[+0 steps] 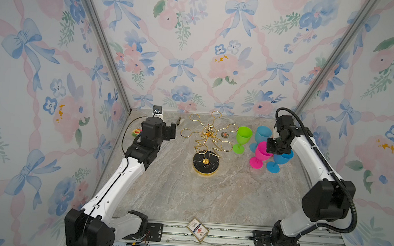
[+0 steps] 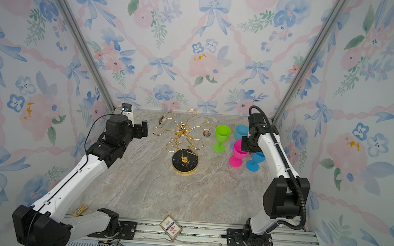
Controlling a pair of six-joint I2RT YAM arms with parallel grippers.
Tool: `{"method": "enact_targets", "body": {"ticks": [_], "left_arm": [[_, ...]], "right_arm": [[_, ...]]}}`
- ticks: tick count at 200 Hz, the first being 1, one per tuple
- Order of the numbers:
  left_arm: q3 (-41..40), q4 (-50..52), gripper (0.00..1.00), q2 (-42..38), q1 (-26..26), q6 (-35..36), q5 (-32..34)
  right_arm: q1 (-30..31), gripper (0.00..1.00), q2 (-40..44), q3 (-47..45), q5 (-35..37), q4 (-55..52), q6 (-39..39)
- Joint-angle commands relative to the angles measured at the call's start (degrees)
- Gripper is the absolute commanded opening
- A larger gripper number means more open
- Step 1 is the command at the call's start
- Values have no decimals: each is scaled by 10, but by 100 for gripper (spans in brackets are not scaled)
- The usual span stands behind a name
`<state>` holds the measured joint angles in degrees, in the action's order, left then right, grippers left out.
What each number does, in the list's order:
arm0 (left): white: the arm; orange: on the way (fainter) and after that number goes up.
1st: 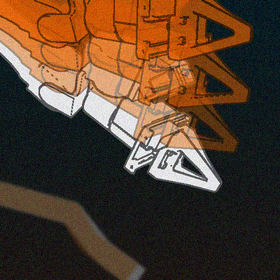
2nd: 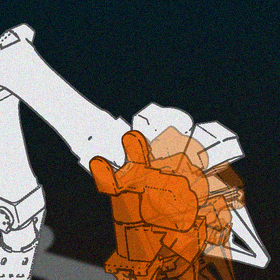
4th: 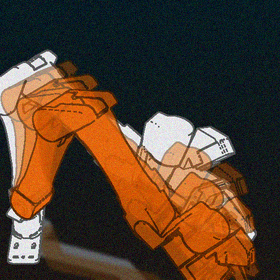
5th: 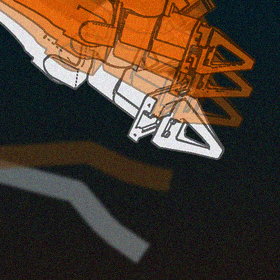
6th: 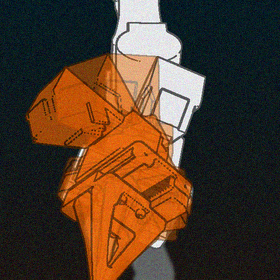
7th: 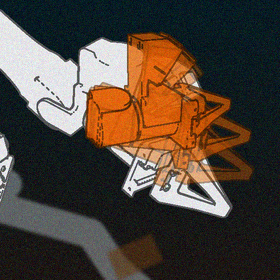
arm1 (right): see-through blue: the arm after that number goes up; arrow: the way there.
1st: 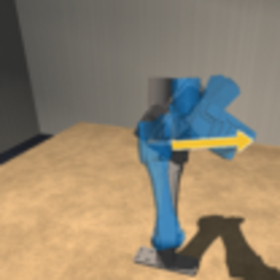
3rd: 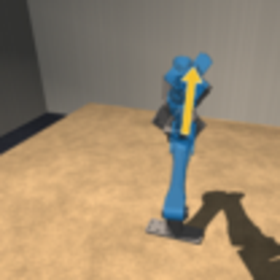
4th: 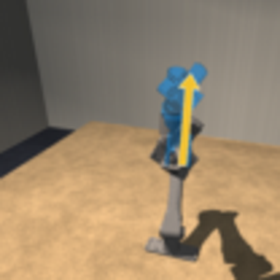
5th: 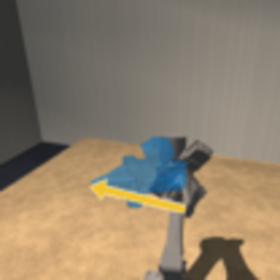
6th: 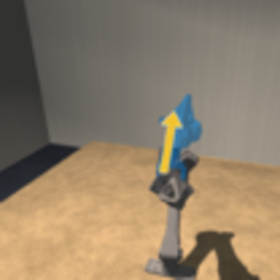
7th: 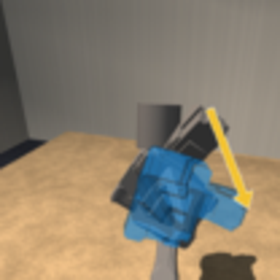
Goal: Take the wine glass off the wine glass rack
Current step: Place the wine glass at the middle-right of the table.
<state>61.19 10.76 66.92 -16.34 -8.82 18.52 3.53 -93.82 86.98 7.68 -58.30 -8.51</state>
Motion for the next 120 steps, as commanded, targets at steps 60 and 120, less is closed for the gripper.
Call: {"method": "enact_targets", "body": {"ticks": [60,120], "left_arm": [[-28,-34,98,-13,17,-4,-21],[-34,-41,98,-13,19,-4,-27]], "right_arm": [[-11,0,-7,-16,-7,5,-8],[-11,0,-22,-18,-9,2,-8]]}}
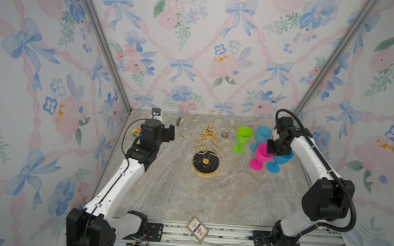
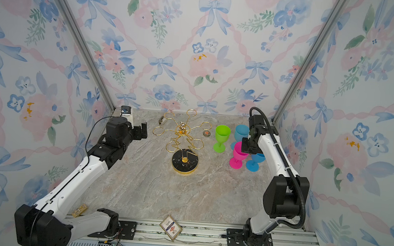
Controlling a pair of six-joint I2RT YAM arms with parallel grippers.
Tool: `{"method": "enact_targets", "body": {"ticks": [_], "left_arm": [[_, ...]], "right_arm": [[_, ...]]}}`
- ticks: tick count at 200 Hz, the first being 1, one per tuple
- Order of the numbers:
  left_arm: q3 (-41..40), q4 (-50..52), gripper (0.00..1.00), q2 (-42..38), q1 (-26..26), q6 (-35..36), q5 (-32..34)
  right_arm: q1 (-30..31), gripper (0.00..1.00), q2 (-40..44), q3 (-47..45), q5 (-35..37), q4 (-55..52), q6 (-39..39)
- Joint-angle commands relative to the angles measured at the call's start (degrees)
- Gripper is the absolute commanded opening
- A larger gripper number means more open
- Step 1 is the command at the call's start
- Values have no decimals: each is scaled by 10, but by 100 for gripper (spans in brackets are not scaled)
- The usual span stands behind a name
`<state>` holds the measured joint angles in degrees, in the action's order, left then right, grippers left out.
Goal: Take the wine glass off the wine glass rack
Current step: Place the wine glass at the middle-right of the table.
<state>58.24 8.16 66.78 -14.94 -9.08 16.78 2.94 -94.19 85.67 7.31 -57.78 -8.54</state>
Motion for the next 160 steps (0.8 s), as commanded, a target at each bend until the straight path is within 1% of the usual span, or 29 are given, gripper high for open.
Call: {"method": "enact_targets", "body": {"ticks": [1,63,92,121,160], "left_arm": [[-5,-15,98,-12,5,-1,-10],[-8,-17,98,-15,5,0,-11],[-8,-16,98,-15,6,0,-12],[-8,-16,98,-12,6,-1,-13],[-8,-17,98,-9,7,-1,-18]], "right_arm": [[-5,0,-19,-5,-5,-3,-8],[-5,0,-23,-7,-9,-5,-6],[-5,9,-22,-3,-9,-7,-7],[-5,21,-16,4,-9,-13,-8],[-5,24,-10,13,-8,-19,-9]]}}
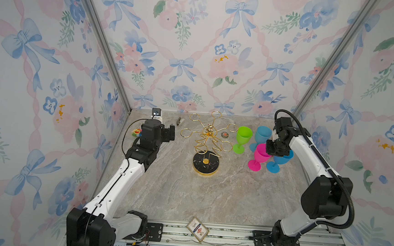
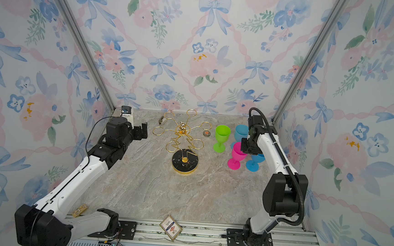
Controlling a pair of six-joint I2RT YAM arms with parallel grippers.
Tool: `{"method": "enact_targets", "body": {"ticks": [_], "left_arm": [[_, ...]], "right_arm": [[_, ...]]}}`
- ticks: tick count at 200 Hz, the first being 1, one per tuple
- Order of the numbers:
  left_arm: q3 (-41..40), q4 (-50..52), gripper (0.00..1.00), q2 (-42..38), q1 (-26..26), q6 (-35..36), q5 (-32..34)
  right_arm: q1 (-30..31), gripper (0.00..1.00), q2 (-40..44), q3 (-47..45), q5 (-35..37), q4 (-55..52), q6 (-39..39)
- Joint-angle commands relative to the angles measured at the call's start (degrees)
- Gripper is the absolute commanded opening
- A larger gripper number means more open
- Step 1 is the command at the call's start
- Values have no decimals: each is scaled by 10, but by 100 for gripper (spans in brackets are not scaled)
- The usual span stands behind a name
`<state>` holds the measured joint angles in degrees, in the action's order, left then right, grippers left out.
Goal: Take the wine glass off the wine glass rack
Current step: Place the wine glass at the middle-right of the table.
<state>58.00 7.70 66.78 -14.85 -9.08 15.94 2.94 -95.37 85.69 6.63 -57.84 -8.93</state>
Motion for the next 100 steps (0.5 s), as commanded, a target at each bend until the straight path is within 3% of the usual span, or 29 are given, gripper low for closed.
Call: {"method": "enact_targets", "body": {"ticks": [1,48,100], "left_arm": [[-6,-13,98,-9,6,-2,-10],[-8,-16,98,-5,6,-4,-14],[-7,-23,98,2,7,-4,-12]], "right_arm": [[-5,25,2,14,-1,-18,-5],[-5,30,35,37,-2,-33,-3],[-4,49,78,44,-9,-29,2]]}}
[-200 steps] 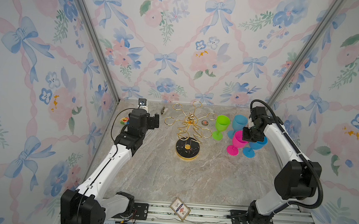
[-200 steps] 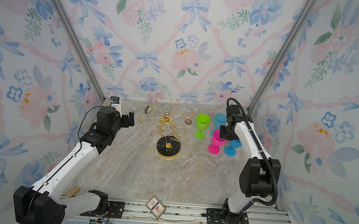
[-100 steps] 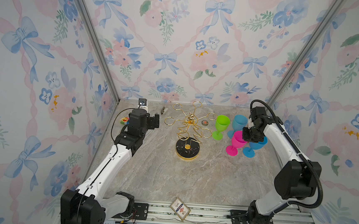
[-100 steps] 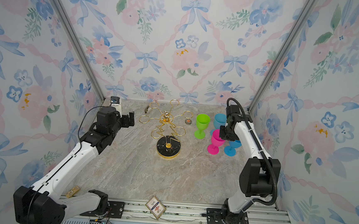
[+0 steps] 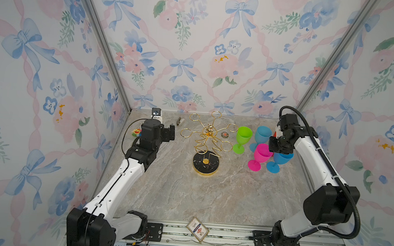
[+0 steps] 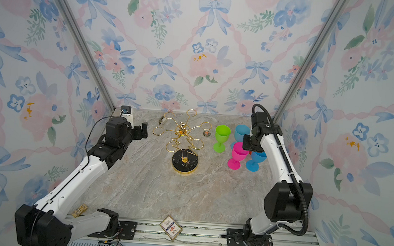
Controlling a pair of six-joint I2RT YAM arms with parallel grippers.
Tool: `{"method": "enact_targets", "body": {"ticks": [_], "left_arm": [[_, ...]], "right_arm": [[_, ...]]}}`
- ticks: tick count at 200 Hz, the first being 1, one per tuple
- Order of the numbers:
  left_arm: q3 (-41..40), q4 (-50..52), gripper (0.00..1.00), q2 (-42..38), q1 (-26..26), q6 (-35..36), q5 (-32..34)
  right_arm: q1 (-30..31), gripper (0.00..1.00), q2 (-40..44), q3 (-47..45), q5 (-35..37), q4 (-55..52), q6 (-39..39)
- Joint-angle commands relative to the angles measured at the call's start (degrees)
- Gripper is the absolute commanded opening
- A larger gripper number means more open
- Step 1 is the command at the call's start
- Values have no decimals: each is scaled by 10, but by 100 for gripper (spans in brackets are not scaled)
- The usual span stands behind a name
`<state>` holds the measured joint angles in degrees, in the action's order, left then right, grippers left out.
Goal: Take the wine glass off the wine glass rack
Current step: Place the wine glass at the middle-right of the table, then reset both arms
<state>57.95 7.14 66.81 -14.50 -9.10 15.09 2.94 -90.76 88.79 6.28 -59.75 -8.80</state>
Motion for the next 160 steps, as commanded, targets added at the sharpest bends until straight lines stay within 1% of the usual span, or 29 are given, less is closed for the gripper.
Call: {"method": "enact_targets", "body": {"ticks": [1,36,70,77,106,118,142,148,160], "left_arm": [[-7,-18,98,2,4,-4,-3],[-16,-30,98,2,5,-5,10],[-46,-68,98,-1,5,-11,23],[-53,-77,98,0,5,-12,23],[-83,-107,98,2,6,-19,29],[-102,-127,98,0,7,-21,35],[-148,-183,98,-8,10,-23,44],[-159,-196,98,-9,12,-25,46],[-179,-222,98,-11,14,-27,49]], "right_arm": [[-4,50,33,13,-6,-10,0],[-4,60,86,-17,-13,39,13],[-5,68,148,-80,-5,108,22],[-5,69,161,-95,-4,123,26],[-5,77,220,-170,3,199,39],[-5,83,245,-205,11,233,44],[-5,98,298,-279,23,298,50],[-5,100,310,-296,24,314,53],[-5,98,329,-324,23,340,56]]}}
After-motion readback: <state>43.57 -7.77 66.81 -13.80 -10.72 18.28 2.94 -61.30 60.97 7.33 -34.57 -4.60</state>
